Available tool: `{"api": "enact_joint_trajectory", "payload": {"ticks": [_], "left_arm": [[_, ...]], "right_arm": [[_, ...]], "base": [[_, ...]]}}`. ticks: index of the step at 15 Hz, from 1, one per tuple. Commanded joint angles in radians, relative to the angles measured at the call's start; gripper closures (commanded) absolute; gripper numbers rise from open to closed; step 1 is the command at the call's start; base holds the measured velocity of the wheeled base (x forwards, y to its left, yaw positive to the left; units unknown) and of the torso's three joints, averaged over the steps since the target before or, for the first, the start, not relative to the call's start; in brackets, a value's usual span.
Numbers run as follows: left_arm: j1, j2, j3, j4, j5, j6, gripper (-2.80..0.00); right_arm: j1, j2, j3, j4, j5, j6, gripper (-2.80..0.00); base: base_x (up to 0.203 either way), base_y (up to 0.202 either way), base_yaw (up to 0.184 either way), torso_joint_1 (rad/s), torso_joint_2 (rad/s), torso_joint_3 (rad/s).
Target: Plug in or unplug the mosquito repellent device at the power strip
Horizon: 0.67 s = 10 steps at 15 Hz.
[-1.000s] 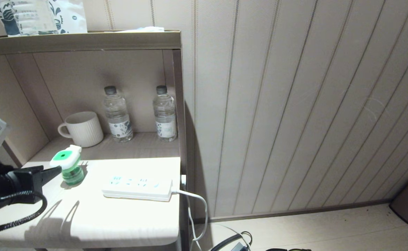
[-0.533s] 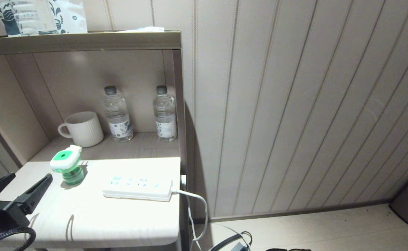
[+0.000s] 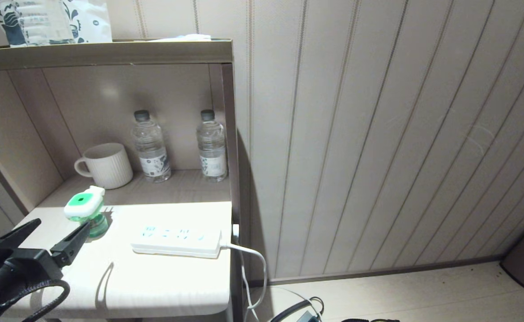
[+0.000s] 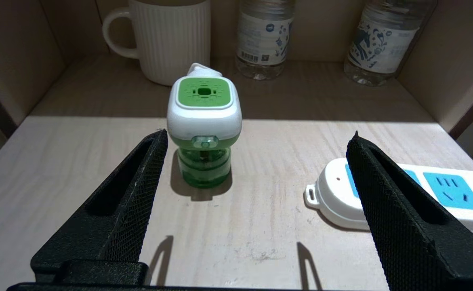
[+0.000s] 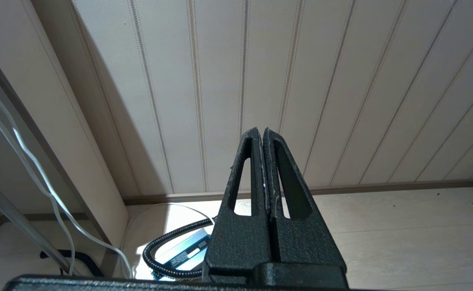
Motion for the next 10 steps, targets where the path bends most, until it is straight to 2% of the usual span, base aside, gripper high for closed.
{"api": "enact_joint_trajectory", "payload": {"ticks": [1, 6, 10], "left_arm": [[-0.004, 0.132, 0.000, -0.073, 0.001, -0.020, -2.80], [-0.004, 0.270, 0.000, -0.225, 0.003, -0.046, -2.80], [-0.003, 0.321, 0.000, -0.279, 0.003, -0.069, -2.80]], "right_arm": [[0.000, 0.000, 0.000, 0.000, 0.000, 0.000, 0.00], [0.000, 0.000, 0.000, 0.000, 0.000, 0.000, 0.00], [0.001, 0.000, 0.000, 0.000, 0.000, 0.000, 0.00]], "base": [[0.000, 0.000, 0.000, 0.000, 0.00, 0.000], [0.000, 0.000, 0.000, 0.000, 0.00, 0.000], [0.000, 0.000, 0.000, 0.000, 0.00, 0.000]]}}
